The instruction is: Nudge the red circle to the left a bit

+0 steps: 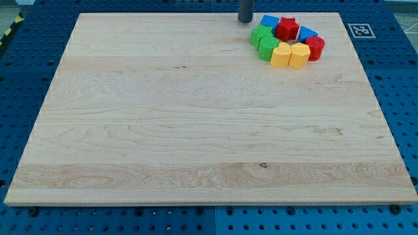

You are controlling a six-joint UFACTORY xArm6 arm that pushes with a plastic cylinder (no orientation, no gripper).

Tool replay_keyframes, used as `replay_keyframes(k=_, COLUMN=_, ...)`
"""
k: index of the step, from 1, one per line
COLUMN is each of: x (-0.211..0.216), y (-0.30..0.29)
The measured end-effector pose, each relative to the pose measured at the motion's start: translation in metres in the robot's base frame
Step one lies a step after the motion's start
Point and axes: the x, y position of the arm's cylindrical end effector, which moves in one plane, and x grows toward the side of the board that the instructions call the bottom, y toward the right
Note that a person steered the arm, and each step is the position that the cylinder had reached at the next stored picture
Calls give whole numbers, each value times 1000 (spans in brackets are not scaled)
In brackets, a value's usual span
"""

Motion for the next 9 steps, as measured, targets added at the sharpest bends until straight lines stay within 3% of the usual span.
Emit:
replay_keyframes(k=3, x=-10, y=92)
replay_keyframes(k=7, x=71, y=167)
replay_keyframes(k=9, x=99, y=172)
